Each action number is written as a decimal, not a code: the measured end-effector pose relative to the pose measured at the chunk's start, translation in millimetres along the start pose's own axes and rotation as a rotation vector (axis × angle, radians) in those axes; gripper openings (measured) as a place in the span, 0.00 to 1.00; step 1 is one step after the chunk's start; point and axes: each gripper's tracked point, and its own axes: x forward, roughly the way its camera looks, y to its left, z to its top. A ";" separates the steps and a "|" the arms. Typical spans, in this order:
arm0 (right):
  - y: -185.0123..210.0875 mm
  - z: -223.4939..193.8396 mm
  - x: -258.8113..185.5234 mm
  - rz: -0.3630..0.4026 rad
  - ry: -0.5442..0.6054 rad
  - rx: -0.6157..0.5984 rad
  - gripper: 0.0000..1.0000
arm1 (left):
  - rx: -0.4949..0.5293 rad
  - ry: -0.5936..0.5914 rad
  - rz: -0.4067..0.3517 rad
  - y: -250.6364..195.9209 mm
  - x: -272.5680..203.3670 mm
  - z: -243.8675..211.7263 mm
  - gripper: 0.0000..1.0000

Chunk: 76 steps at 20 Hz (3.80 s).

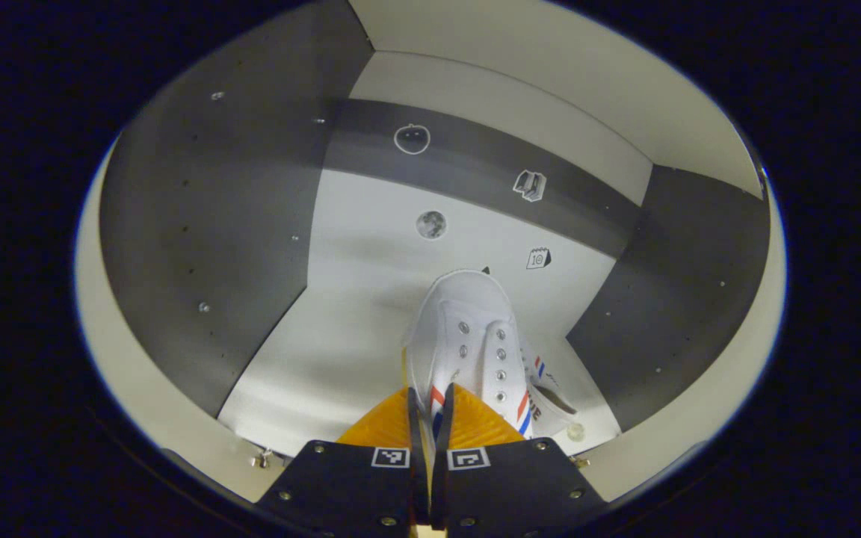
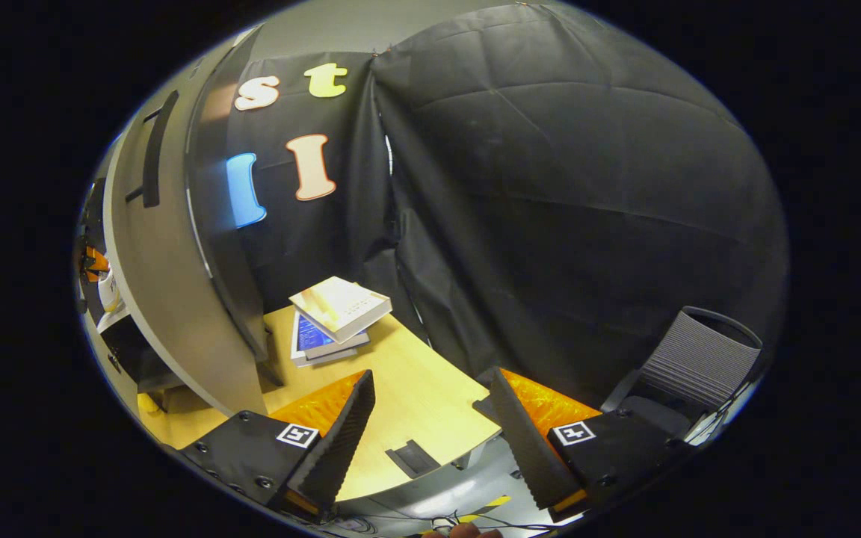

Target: Grab one shoe with the right hand and put it into the shoe cabinet, grab the other shoe with the left hand and put it into the shoe cabinet; then close the right door with the right hand and the left door with the left hand.

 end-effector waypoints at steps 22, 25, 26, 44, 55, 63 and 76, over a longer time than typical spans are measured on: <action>-14.5 -4.0 -13.6 -0.054 -0.012 0.050 0.93 | 0.173 0.004 0.055 8.2 -27.1 27.3 0.79; -9.5 -1.9 -10.9 -0.022 -0.005 0.047 0.98 | 0.321 -0.114 0.073 -7.5 -73.8 41.4 0.99; -8.3 0.8 -8.8 -0.011 -0.005 0.042 0.98 | 0.359 -0.166 0.087 -13.7 -96.6 45.1 0.99; 66.5 146.5 31.4 0.300 -0.227 -0.068 0.93 | 0.234 -0.602 0.147 -48.9 -399.6 -23.1 0.99; 135.4 223.3 0.3 0.572 -0.262 -0.073 0.93 | 0.149 -0.422 0.253 -7.3 -417.5 -123.2 0.99; 158.0 218.6 -25.7 0.620 -0.277 -0.052 0.98 | 0.178 -0.378 0.104 4.2 -411.1 -130.0 0.98; 187.0 208.1 -69.3 0.538 -0.308 -0.161 0.96 | 0.195 -0.377 0.076 70.7 -444.1 -140.1 0.98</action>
